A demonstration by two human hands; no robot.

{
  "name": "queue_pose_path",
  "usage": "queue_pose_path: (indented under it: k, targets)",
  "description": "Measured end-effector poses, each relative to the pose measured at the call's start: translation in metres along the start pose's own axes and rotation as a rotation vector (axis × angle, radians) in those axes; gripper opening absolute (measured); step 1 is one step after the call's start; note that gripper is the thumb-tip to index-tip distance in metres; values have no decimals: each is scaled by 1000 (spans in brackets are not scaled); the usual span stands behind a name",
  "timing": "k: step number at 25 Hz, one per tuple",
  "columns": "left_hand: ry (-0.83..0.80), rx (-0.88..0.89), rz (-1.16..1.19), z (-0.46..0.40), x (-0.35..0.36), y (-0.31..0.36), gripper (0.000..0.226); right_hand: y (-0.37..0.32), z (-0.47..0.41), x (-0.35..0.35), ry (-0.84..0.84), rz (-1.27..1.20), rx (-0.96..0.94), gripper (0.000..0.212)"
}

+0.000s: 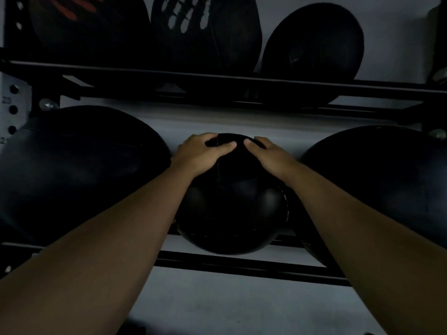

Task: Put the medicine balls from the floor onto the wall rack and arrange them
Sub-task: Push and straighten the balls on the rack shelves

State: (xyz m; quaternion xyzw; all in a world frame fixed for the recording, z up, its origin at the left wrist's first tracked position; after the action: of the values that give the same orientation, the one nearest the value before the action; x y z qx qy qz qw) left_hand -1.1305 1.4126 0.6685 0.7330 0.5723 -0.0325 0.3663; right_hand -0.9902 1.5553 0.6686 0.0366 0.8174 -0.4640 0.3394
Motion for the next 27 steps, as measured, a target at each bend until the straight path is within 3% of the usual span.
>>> queue_pose_path:
  k: [5, 8, 11, 18, 21, 24, 27]
  targets:
    - [83, 32, -151, 29, 11, -14, 83, 25, 50, 22, 272, -25, -177, 65]
    - [201, 185, 34, 39, 11, -12, 77, 31, 54, 19, 262, -83, -187, 63]
    - [149, 310, 24, 44, 11, -14, 78, 27, 43, 17, 246, -114, -157, 55]
    - [49, 263, -96, 42, 9, -12, 65, 27, 40, 17, 282, -41, -166, 56]
    - [-91, 251, -239, 47, 5, -9, 71, 27, 44, 17, 246, -19, -170, 57]
    - [-207, 294, -537, 52, -18, -10, 74, 18, 49, 14, 244, 58, -122, 53]
    - [-170, 315, -747, 53, -64, -15, 71, -16, 58, 12, 346, 86, -132, 44]
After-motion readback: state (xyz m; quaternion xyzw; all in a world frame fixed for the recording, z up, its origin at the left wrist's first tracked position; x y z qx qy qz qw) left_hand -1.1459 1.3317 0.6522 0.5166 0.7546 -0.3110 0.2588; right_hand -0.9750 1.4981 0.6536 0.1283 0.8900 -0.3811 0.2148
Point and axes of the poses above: each hand's wrist, its own z-axis away from the middle knuckle, its own x-axis out of the palm, y = z × x, the point moved 5 cm from there along -z, towards the middle knuckle, and after that the axes turned 13 degrees about x, right-handed, at the moved point
